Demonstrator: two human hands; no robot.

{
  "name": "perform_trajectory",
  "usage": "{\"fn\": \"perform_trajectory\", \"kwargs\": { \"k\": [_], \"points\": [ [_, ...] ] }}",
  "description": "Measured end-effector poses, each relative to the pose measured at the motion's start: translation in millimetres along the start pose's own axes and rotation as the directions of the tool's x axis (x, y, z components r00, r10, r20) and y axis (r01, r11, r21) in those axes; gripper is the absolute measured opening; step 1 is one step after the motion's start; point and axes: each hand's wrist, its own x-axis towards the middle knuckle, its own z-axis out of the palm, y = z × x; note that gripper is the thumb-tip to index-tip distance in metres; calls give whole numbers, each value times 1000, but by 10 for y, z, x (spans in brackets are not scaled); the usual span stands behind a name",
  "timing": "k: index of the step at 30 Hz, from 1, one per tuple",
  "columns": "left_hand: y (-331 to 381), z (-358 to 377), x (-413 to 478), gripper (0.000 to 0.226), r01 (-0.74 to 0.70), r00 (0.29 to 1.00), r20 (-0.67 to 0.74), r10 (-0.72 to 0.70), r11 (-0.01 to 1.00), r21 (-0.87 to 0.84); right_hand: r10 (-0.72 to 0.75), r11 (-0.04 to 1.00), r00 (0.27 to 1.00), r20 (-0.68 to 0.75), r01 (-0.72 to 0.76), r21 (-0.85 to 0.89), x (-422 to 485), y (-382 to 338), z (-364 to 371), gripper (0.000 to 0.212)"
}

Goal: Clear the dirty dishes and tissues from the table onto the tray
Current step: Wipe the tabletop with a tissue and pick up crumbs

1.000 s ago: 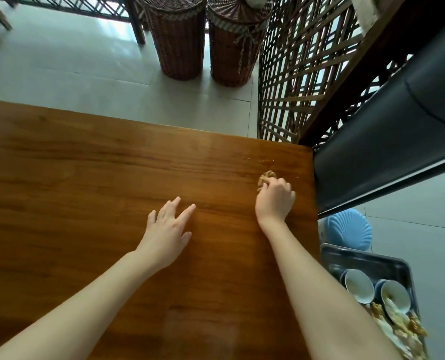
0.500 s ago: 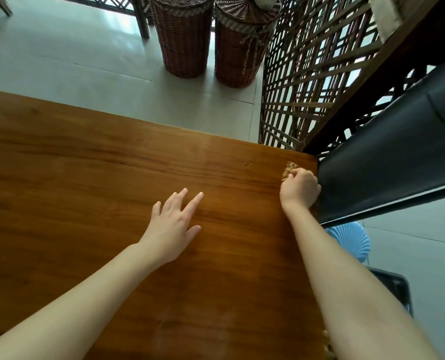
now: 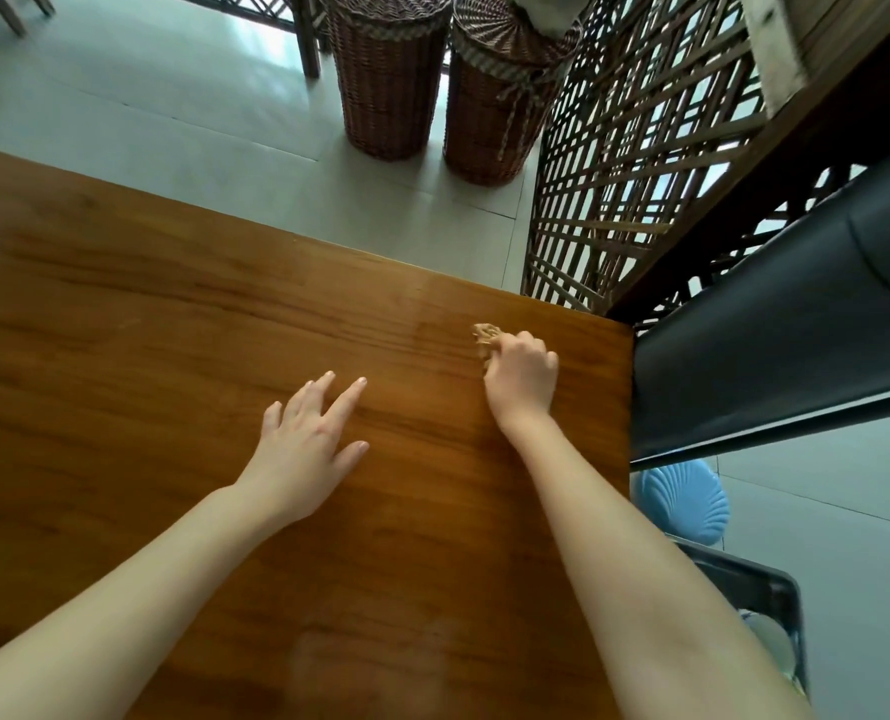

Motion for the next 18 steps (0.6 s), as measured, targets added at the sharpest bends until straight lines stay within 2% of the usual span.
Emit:
{"fn": "perform_trajectory", "kwargs": {
  "k": [4, 7, 9, 11, 14, 16, 18],
  "points": [
    [-25, -18, -75, 69, 8, 1000, -21, -9, 999, -34, 214, 977, 975, -56, -212, 37, -152, 478, -224, 19],
    [-25, 19, -147, 68, -1, 1000, 1, 1, 999, -35, 290, 956, 956, -38, -287, 63, -383, 368, -213, 17],
    [8, 61, -227, 68, -13, 1000, 23, 14, 999, -41, 225, 973, 974, -1, -225, 49, -602, 120, -143, 18],
    [33, 88, -323, 69, -26, 999, 29, 27, 999, -40, 93, 994, 994, 58, -96, 50, -869, -174, -51, 22],
    [4, 102, -498, 68, -25, 1000, 16, 25, 999, -33, -100, 995, 985, 140, 97, 31, -1330, -528, 47, 21],
    [-60, 111, -651, 68, -27, 1000, 1, 27, 999, -39, -157, 988, 974, 166, 153, 35, -1632, -612, 42, 16],
    [-167, 116, -835, 68, -27, 1000, -13, 27, 997, -70, -145, 989, 975, 168, 140, 43, -1888, -571, -13, 14]
  ]
}}
